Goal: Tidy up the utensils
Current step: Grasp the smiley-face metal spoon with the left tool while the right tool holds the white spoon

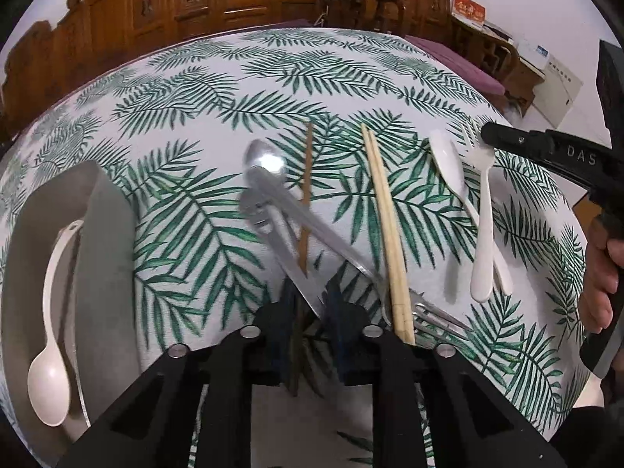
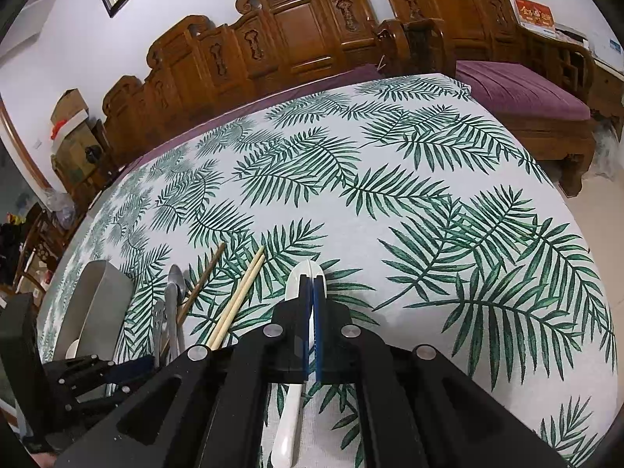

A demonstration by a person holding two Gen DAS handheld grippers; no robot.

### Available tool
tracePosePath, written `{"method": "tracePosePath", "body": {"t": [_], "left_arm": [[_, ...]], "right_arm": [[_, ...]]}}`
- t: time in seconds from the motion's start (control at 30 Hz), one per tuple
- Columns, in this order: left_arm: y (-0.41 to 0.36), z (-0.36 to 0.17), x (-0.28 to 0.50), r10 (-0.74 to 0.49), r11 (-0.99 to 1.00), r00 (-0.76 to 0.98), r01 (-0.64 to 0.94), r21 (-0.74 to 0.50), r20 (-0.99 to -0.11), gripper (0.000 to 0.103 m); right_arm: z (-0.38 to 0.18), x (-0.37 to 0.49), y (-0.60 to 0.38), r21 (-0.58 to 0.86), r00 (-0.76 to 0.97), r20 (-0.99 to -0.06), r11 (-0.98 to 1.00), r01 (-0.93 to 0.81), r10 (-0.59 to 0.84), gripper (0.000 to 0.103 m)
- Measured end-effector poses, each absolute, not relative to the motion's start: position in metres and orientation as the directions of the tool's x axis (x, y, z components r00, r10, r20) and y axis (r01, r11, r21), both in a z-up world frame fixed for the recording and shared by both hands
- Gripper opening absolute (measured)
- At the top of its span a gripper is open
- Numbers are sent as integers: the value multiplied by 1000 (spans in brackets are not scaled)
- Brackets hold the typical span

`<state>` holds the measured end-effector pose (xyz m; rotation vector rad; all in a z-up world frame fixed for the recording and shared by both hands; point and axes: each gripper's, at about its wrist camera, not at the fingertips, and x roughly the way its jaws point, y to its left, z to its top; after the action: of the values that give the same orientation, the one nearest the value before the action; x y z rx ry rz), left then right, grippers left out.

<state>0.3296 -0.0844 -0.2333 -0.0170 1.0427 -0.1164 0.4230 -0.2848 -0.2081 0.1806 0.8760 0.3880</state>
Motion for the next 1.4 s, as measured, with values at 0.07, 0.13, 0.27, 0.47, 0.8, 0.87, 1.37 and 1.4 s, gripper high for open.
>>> {"method": "tracePosePath", "body": {"t": [0.07,0.13,0.27,0.47,0.8,0.87,1.37,1.4], "left_arm": [[-81,-232,327,-104,994,502,87,-70,-859,6],[-77,-231,324,-108,993,507,95,-68,-855,6],[-76,-229,317,-106,992,516,115,-54,-850,5],[-72,-218,303,-124,989,538,138,-59,-834,5],[-58,-193,288,-170,983,596,162,-90,-785,5],[-56,-189,285,-181,981,606,164,-101,-774,5],[-14,-141,268,-180,983,680,144,-111,-711,5],[-9,-138,268,-175,984,684,139,-110,-708,5]], "right_arm": [[-208,423,-284,311,576,-711,915,-257,403,2],[-208,423,-284,310,575,-712,915,-258,403,2],[-208,423,-281,305,573,-713,915,-265,404,2],[-205,422,-274,309,572,-707,909,-280,416,2],[-192,413,-250,328,566,-680,884,-334,466,2],[-191,412,-243,325,561,-680,880,-346,471,2],[-169,400,-196,344,548,-640,838,-423,539,2],[-168,398,-192,343,547,-637,835,-430,543,2]]}}
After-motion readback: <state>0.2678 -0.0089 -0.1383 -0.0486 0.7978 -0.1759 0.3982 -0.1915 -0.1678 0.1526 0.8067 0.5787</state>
